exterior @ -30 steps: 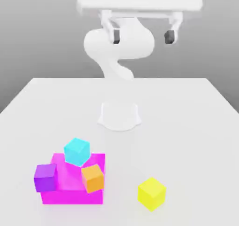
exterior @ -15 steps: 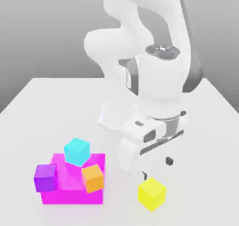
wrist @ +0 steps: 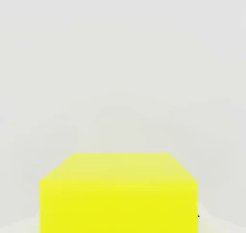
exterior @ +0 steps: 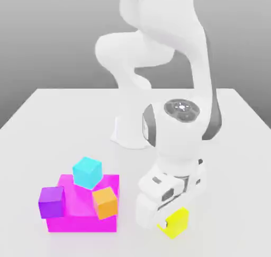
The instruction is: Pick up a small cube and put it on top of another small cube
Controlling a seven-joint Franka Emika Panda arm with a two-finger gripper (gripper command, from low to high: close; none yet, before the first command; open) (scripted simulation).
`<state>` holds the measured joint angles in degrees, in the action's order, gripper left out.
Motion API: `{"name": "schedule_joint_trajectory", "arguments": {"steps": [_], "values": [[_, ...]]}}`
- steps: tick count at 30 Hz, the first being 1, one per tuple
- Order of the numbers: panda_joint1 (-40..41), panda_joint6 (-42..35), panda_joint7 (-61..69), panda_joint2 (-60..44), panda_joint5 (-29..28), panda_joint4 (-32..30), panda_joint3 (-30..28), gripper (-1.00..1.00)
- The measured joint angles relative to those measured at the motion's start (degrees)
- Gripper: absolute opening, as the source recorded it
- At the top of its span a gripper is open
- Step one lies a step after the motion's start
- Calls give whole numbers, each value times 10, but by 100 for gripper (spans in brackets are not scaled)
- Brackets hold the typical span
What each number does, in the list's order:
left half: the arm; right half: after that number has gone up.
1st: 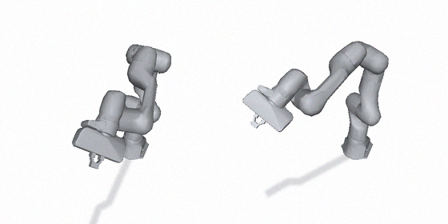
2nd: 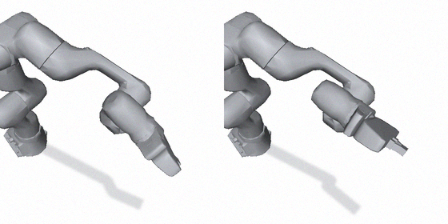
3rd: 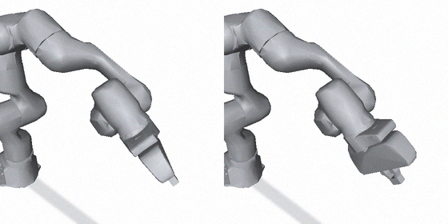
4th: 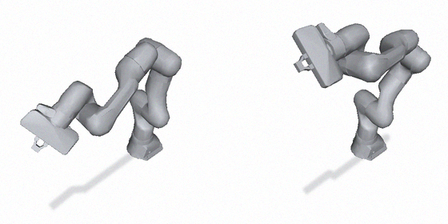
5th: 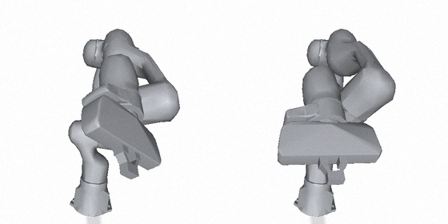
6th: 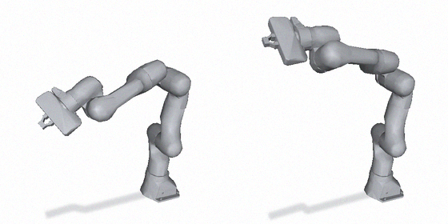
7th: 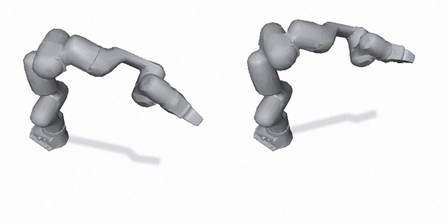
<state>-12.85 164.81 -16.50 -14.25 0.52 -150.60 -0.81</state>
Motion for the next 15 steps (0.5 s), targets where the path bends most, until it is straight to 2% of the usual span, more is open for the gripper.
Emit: {"name": "schedule_joint_trajectory", "arguments": {"steps": [4, 11, 15], "values": [[11, -71, -1, 81, -4, -10, -13, -100], [123, -213, 6, 221, -25, -7, -71, -100], [132, -172, 18, 187, -13, -14, -83, -100]]}}
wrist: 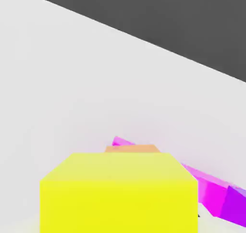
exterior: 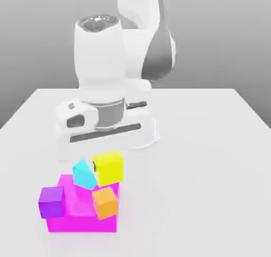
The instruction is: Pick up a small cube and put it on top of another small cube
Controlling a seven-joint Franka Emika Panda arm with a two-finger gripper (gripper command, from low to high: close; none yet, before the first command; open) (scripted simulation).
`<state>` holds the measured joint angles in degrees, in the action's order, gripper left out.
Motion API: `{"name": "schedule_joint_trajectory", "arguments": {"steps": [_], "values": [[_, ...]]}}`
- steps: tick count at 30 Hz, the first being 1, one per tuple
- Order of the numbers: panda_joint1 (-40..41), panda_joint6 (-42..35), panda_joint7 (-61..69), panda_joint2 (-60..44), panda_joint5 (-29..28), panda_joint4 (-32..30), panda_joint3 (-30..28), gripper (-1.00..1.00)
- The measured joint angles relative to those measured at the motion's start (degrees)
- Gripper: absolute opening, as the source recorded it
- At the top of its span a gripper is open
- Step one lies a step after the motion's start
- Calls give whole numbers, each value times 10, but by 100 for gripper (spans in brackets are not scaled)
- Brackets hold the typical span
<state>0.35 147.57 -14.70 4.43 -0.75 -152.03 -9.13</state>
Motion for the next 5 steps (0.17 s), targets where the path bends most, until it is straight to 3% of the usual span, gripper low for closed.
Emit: {"name": "schedule_joint_trajectory", "arguments": {"steps": [1, 2, 5], "values": [[0, 21, 3, -18, 4, -3, -1, -100], [-1, 40, 6, -34, 7, -5, -2, 100], [0, 40, 6, -34, 7, -5, -2, 100]]}}
